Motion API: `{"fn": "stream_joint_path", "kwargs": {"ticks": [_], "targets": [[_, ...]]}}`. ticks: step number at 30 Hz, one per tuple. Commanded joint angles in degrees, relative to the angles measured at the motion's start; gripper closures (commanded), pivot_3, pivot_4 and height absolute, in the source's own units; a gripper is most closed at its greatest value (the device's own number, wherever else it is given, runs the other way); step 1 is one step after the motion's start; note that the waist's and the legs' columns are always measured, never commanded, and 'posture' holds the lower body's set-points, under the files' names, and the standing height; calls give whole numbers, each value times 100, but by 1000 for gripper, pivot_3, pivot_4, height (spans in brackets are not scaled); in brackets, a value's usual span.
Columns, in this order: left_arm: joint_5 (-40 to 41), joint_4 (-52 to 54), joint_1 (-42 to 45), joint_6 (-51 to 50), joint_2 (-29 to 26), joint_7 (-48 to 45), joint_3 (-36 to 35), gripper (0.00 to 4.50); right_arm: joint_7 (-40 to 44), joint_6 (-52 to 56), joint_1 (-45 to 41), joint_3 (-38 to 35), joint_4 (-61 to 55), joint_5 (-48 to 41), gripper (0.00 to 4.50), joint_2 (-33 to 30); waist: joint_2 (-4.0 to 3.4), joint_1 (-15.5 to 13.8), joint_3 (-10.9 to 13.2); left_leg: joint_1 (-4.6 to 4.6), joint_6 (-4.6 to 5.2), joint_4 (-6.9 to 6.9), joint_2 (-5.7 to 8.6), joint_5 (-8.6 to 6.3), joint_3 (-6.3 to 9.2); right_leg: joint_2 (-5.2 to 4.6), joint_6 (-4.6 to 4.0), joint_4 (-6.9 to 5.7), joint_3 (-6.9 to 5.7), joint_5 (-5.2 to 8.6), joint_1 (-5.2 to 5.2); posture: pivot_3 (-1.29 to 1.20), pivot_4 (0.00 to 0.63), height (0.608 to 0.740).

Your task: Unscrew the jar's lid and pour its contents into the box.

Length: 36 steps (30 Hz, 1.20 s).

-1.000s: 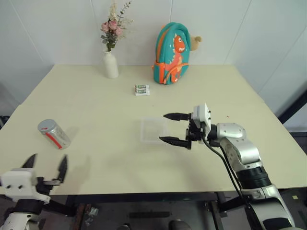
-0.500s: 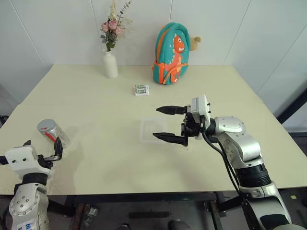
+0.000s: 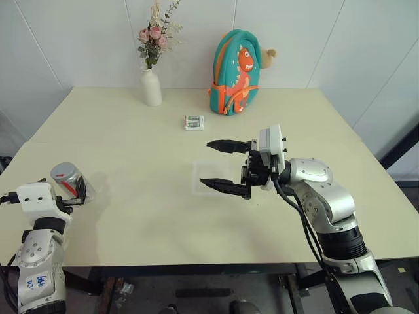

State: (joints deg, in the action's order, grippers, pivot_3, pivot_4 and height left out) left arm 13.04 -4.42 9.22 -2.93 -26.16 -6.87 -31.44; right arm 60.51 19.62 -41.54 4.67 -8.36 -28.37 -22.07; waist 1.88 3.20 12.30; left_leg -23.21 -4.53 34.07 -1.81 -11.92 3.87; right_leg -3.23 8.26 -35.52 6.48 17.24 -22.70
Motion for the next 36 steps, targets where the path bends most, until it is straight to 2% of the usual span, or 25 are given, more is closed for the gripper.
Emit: {"fn": "stream_joint_path", "kwargs": {"ticks": [1, 6, 10, 15, 20, 24, 28, 32, 36], "targets": [[-71, -321, 230, 264, -163, -124, 93, 22, -96, 62, -21, -67, -338, -132, 0, -40, 0, -3, 0, 0, 0, 0, 0, 0, 0, 0, 0, 0, 0, 0, 0, 0, 150, 740], [-35, -788, 529, 521, -165, -251, 245, 22, -217, 179, 51, -87, -538, -153, 0, -81, 0, -7, 0, -1, 0, -3, 0, 0, 1, -1, 2, 0, -2, -1, 0, 0, 150, 740], [10, -1050, 646, 689, -121, -400, 384, 867, -290, 248, 131, -117, -619, -153, 0, -153, 0, -5, 0, -1, 0, -4, 0, 0, 1, -1, 2, -1, -2, -1, -2, 0, 150, 740], [-45, -1343, 728, 897, -209, -455, 457, 2488, -338, 202, 142, -114, -591, -112, 0, -176, 0, -3, 0, -1, 0, -5, 0, 0, 0, -1, 2, -1, -2, -1, -2, 0, 150, 740], [112, -1223, 737, 872, -233, -525, 432, 2525, -371, 122, 173, -99, -534, -63, 0, -171, 0, -3, 0, 0, -1, -5, 0, 1, 0, -2, 3, -2, -1, -1, -2, 0, 150, 740], [876, 420, 531, 157, -314, -1022, 510, 2525, -503, 76, 258, -144, -526, -6, 0, -168, 4, -9, 2, -7, -1, -10, -2, 0, 1, -2, 3, 1, -4, -1, -5, 0, 150, 740], [1880, 1900, 445, -1054, -934, -2437, 1297, 2525, -888, 594, 49, -151, -614, -207, 0, -61, 1, -12, 3, -8, -4, -14, -3, 0, 1, -2, 0, 1, -4, 1, -8, 0, 150, 740], [2337, 2106, 632, -1629, -1156, -3099, 1682, 2525, -1254, 1401, -149, -64, -775, -481, 0, 40, -11, 21, 4, -3, -4, -14, 0, 0, -4, -5, -37, 3, 0, 21, -6, 0, 150, 740], [2138, 1926, 904, -1844, -1294, -3571, 2129, 2525, -1445, 2028, -393, 40, -889, -794, 0, 212, -12, 77, 5, -1, -3, -17, -7, 1, -2, 3, -54, -4, 1, 31, -11, 0, 150, 740]]}}
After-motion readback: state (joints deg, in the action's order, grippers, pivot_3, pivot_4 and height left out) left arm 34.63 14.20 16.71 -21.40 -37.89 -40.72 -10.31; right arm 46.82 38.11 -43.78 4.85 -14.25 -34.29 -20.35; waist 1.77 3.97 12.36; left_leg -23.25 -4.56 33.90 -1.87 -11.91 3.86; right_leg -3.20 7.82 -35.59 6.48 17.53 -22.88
